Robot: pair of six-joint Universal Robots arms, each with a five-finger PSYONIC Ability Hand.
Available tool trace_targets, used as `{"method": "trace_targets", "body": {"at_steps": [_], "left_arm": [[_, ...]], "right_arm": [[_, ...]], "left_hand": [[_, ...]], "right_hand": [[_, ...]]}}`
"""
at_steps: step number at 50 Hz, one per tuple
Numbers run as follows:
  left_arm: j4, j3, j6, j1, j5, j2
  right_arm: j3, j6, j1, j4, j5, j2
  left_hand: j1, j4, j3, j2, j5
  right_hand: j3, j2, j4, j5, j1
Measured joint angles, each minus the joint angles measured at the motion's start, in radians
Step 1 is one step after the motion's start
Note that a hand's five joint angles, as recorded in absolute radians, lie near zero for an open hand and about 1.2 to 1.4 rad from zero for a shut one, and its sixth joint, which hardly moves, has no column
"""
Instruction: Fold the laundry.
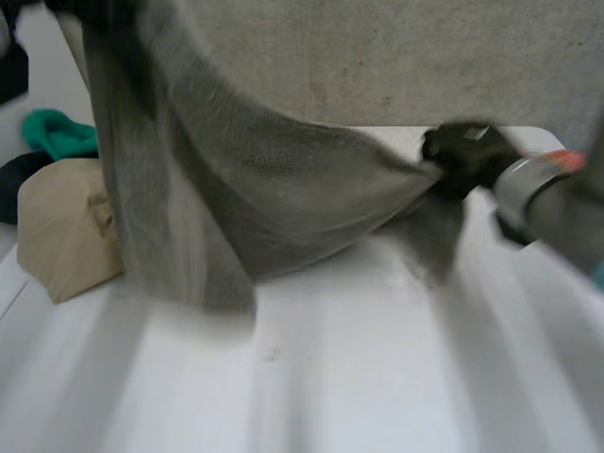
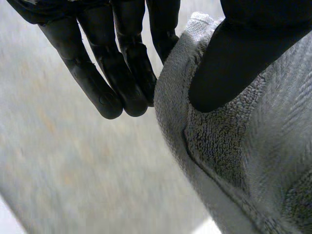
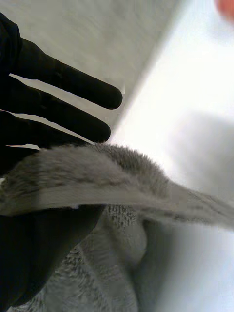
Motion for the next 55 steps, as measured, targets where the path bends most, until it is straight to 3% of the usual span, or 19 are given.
{"method": "trace_targets", "body": {"at_steps": [5,11,17,22,27,31,36,39,48,55], "left_arm": [[0.006,-0.199,-0.013,0.066,0.030,-0.037],[0.055,-0.374,-0.022,0.083,0.075,-0.168],[0.130,-0.346,-0.054,0.062,0.089,-0.350],[0.198,-0.134,-0.075,0.041,0.072,-0.477],[0.276,0.157,-0.095,0.019,0.026,-0.554],[0.409,0.395,-0.129,0.007,-0.053,-0.579],[0.602,0.491,-0.178,0.007,-0.138,-0.563],[0.680,0.455,-0.197,0.012,-0.154,-0.539],[0.731,0.168,-0.223,0.049,-0.078,-0.471],[0.723,-0.118,-0.221,0.069,-0.021,-0.484]], "right_arm": [[-0.072,-0.275,-0.096,0.167,-0.116,-0.130],[-0.171,-0.446,-0.119,0.417,-0.163,-0.095],[-0.265,-0.634,-0.106,0.568,-0.126,0.068],[-0.419,-0.709,-0.087,0.518,-0.046,0.233],[-0.619,-0.656,-0.076,0.335,0.021,0.335],[-0.746,-0.490,-0.078,0.066,0.062,0.342],[-0.711,-0.286,-0.092,-0.224,0.065,0.254],[-0.629,-0.230,-0.102,-0.296,0.037,0.195],[-0.358,-0.229,-0.124,-0.214,-0.105,0.116],[-0.190,-0.331,-0.134,-0.082,-0.176,0.201]], "left_hand": [[0.000,0.000,0.000,0.000,0.000],[0.000,0.000,0.000,0.000,0.000],[0.000,0.000,0.000,0.000,0.000],[0.000,0.000,0.000,0.000,0.000],[0.000,0.000,0.000,0.000,0.000],[0.000,0.000,0.000,0.000,0.000],[0.000,0.000,0.000,0.000,0.000],[0.000,0.000,0.000,0.000,0.000],[0.000,0.000,0.000,0.000,0.000],[0.000,0.000,0.002,0.000,0.000]], "right_hand": [[0.000,0.000,0.001,0.004,0.000],[0.000,0.000,0.003,0.006,0.000],[0.000,0.000,0.003,0.006,0.000],[0.000,0.000,0.003,0.007,0.000],[0.000,0.000,0.003,0.007,0.000],[0.004,0.000,0.003,0.006,0.000],[0.005,0.000,0.003,0.012,0.000],[0.005,0.000,0.003,0.013,0.000],[0.005,0.000,0.003,0.013,0.000],[0.005,0.000,0.004,0.013,0.000]]}}
